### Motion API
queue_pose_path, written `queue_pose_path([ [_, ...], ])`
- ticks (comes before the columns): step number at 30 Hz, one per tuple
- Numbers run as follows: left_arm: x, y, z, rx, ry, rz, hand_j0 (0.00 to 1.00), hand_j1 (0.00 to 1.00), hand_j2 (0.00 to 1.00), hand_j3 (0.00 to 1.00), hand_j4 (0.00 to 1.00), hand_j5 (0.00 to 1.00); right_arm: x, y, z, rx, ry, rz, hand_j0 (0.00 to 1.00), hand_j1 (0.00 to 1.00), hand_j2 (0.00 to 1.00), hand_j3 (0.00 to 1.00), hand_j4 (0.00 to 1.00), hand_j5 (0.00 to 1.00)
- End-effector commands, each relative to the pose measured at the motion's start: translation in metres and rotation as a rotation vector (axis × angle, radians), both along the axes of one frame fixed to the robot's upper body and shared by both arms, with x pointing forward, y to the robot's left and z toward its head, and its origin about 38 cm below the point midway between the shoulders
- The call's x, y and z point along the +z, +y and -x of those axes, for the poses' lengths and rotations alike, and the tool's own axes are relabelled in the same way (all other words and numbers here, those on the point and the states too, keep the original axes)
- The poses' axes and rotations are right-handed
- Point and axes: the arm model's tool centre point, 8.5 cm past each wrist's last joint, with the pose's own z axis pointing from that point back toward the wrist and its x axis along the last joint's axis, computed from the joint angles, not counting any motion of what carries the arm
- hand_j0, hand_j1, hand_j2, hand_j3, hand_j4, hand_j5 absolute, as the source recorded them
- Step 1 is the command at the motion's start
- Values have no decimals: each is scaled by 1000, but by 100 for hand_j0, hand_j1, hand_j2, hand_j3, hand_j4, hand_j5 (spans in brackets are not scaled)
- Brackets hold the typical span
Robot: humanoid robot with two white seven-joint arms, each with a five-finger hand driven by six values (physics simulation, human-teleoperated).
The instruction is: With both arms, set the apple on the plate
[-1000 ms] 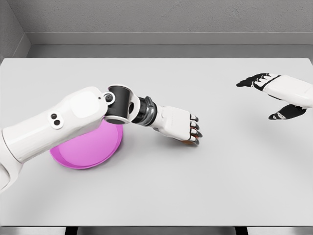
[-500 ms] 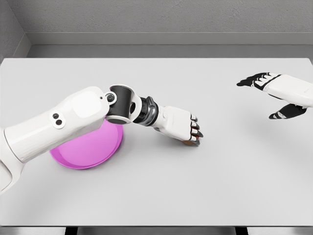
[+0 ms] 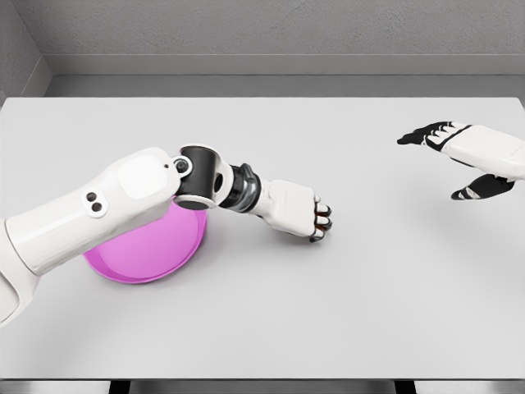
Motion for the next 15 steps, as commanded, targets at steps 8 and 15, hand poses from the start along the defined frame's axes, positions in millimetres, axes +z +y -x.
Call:
queue_pose_path([
  [8,10,23,-10,45,17,13,11,11,11,11,11,11,0,0,0,-1,1,-5,100,100,100,100,100,100],
  [15,37,72,-14,104,21,49,11,11,11,11,11,11,1,0,0,-1,0,-5,100,100,100,100,100,100],
])
